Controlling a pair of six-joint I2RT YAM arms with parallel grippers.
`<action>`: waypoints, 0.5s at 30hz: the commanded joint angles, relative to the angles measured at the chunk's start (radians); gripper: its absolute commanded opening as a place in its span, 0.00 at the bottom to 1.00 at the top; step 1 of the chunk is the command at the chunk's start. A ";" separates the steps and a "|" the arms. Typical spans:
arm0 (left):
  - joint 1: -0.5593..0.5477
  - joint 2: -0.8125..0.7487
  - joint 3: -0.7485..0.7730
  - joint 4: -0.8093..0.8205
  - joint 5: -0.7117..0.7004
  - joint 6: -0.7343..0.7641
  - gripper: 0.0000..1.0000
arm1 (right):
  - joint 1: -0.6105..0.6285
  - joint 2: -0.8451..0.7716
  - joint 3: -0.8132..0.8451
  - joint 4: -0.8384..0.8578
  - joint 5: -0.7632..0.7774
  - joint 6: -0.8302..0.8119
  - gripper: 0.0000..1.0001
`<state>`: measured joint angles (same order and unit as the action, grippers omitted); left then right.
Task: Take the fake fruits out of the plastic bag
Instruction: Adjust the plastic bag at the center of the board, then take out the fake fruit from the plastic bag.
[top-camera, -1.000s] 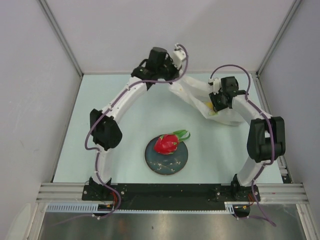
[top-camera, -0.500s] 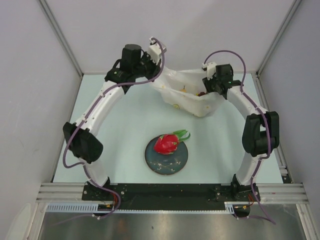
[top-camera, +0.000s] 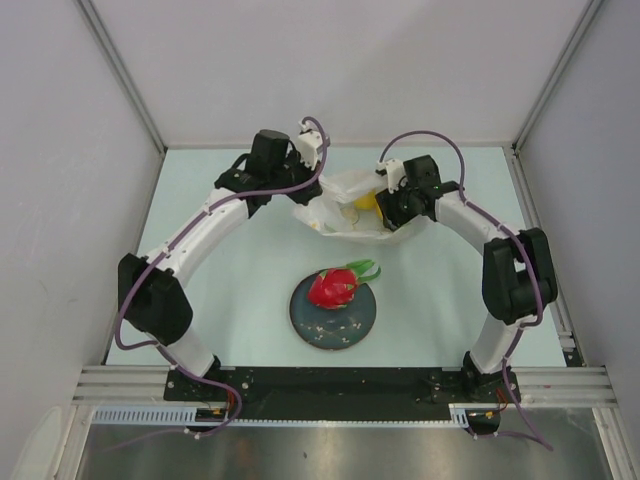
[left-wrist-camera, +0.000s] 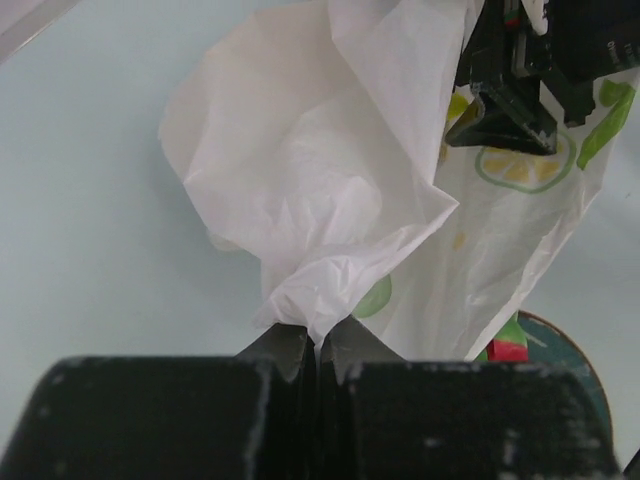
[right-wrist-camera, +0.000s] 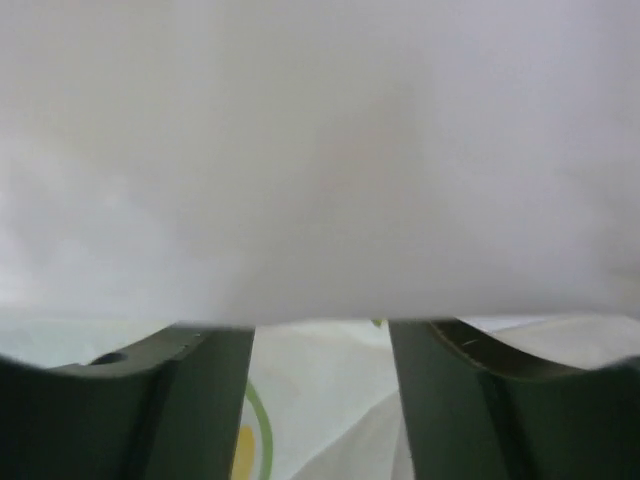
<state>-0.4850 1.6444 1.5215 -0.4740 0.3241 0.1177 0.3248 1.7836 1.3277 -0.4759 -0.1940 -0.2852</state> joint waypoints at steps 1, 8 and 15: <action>-0.004 -0.025 0.006 0.051 0.009 -0.082 0.00 | 0.011 0.025 0.021 0.137 -0.051 0.076 0.65; -0.004 0.002 0.045 0.058 0.056 -0.104 0.00 | -0.003 0.184 0.134 0.209 -0.120 0.274 1.00; -0.006 0.002 0.020 0.058 0.081 -0.104 0.00 | 0.000 0.355 0.361 0.204 -0.104 0.337 1.00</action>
<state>-0.4858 1.6505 1.5242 -0.4423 0.3614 0.0338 0.3252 2.0758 1.5547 -0.3210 -0.2916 -0.0204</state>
